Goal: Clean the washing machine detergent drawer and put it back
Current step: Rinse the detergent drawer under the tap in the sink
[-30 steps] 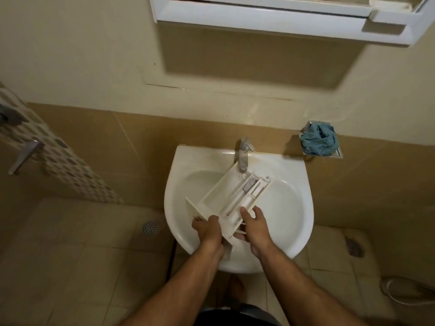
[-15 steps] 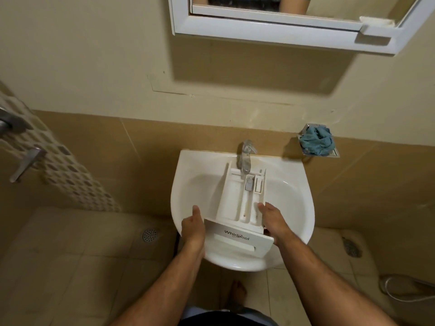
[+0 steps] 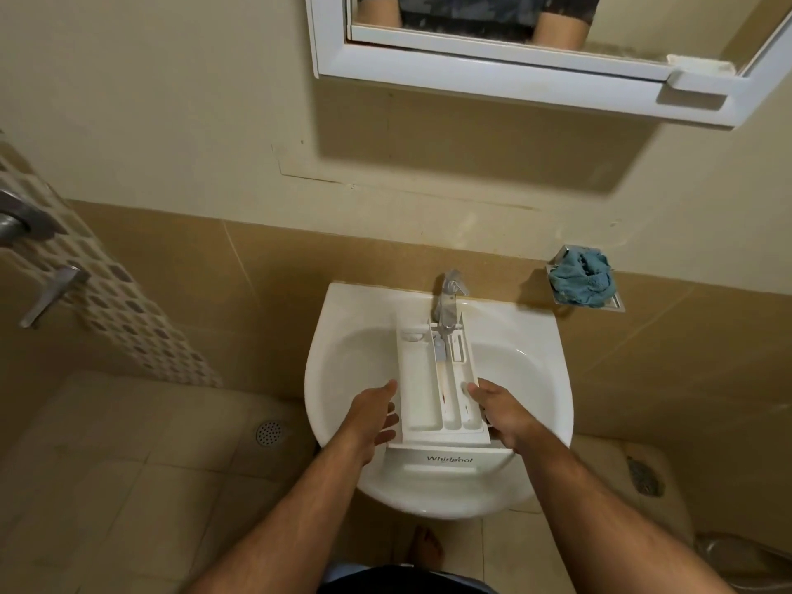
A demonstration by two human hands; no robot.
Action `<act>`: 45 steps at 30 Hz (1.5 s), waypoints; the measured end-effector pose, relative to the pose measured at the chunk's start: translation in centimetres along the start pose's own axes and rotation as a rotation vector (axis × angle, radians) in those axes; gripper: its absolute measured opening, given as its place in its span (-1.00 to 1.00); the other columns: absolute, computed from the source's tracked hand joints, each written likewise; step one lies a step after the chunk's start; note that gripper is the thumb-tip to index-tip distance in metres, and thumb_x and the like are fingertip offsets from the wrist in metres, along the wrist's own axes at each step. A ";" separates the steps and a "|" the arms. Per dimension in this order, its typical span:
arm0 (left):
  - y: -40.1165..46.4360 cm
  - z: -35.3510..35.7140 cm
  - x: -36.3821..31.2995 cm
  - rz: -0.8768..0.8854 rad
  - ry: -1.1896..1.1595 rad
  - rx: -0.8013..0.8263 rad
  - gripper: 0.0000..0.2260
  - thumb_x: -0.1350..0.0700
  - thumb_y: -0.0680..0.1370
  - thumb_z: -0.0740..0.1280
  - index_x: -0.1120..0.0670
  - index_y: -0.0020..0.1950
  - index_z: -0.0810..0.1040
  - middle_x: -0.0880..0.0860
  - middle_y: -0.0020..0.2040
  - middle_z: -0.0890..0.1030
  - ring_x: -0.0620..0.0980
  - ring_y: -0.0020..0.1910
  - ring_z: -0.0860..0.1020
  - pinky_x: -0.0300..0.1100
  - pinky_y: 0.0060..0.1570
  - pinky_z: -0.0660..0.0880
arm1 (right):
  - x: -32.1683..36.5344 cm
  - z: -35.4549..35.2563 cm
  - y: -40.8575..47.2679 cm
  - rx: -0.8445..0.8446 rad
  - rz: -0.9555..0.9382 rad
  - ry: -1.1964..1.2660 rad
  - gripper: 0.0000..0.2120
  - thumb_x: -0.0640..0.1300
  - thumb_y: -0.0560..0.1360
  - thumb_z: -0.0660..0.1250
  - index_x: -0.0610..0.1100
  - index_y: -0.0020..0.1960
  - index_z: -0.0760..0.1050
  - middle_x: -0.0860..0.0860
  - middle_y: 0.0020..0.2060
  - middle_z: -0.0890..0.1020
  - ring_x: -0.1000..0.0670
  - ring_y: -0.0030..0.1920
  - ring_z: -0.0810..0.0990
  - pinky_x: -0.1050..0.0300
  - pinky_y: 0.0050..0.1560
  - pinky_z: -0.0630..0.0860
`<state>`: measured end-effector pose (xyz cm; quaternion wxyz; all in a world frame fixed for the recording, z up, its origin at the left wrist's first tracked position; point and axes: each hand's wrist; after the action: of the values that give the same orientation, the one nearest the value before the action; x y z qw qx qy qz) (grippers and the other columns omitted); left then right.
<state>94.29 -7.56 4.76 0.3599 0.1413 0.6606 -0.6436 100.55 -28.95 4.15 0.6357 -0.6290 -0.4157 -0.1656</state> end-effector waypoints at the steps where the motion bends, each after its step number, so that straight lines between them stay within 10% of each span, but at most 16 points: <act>1: 0.2 0.3 0.1 -0.001 -0.001 0.018 -0.70 -0.13 0.62 0.25 0.02 0.24 0.44 0.06 0.16 0.58 0.05 0.11 0.59 0.01 0.15 0.56 | 0.0 -0.3 0.2 0.011 -0.003 -0.009 -0.74 0.00 0.65 0.20 -0.11 0.18 0.56 -0.12 -0.09 0.67 -0.11 -0.16 0.58 0.07 -0.17 0.43; 12: 1.8 4.1 0.8 -0.022 -0.045 0.083 -0.72 -0.11 0.62 0.25 0.05 0.17 0.54 0.12 0.14 0.63 0.13 0.12 0.62 0.01 0.09 0.57 | 1.5 -4.8 2.1 0.155 -0.009 -0.154 -0.76 -0.03 0.66 0.17 0.00 0.23 0.55 0.00 -0.20 0.72 0.05 -0.39 0.61 0.24 -0.52 0.38; 19: 2.1 5.3 1.0 -0.048 -0.088 0.096 -0.78 -0.09 0.63 0.24 0.03 0.09 0.56 0.06 -0.04 0.65 0.03 -0.09 0.62 -0.10 -0.12 0.56 | 2.4 -6.8 4.1 0.209 0.011 -0.246 -0.75 0.02 0.63 0.22 0.01 0.24 0.56 -0.08 -0.08 0.72 -0.06 -0.23 0.66 0.18 -0.39 0.48; 24: 2.0 6.1 1.1 -0.051 -0.106 0.124 -0.75 -0.07 0.64 0.24 0.06 0.16 0.56 0.09 0.02 0.66 0.03 -0.08 0.67 -0.09 -0.15 0.60 | 3.6 -7.8 5.7 0.221 0.039 -0.388 -0.76 0.05 0.61 0.26 0.02 0.21 0.57 -0.14 0.07 0.69 -0.31 0.14 0.61 -0.20 0.07 0.51; 34: 2.7 7.0 1.7 -0.044 -0.196 0.171 -0.76 -0.02 0.63 0.29 0.04 0.25 0.46 0.16 0.11 0.64 0.14 0.00 0.68 0.02 -0.17 0.64 | 5.4 -7.4 7.9 0.232 -0.068 -0.558 -0.68 -0.07 0.62 0.26 0.01 0.37 0.48 -0.03 0.24 0.60 -0.06 0.26 0.53 -0.08 0.42 0.34; 45: 3.5 8.6 2.0 0.074 -0.360 0.097 -0.80 0.28 0.63 0.21 0.20 0.23 0.50 0.23 0.11 0.63 0.19 0.05 0.65 -0.03 -0.17 0.64 | 6.7 -6.4 7.8 0.162 -0.175 -0.696 -0.71 -0.11 0.63 0.23 -0.16 0.30 0.53 -0.10 0.16 0.60 -0.10 0.14 0.57 0.09 0.21 0.44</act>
<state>97.70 -15.80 1.61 0.4884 0.0655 0.5481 -0.6759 112.32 -31.67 4.77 0.4874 -0.5574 -0.6711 0.0381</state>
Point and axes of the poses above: each hand's wrist, its own y-axis towards the middle knuckle, its own z-axis out of the palm, x = y × z
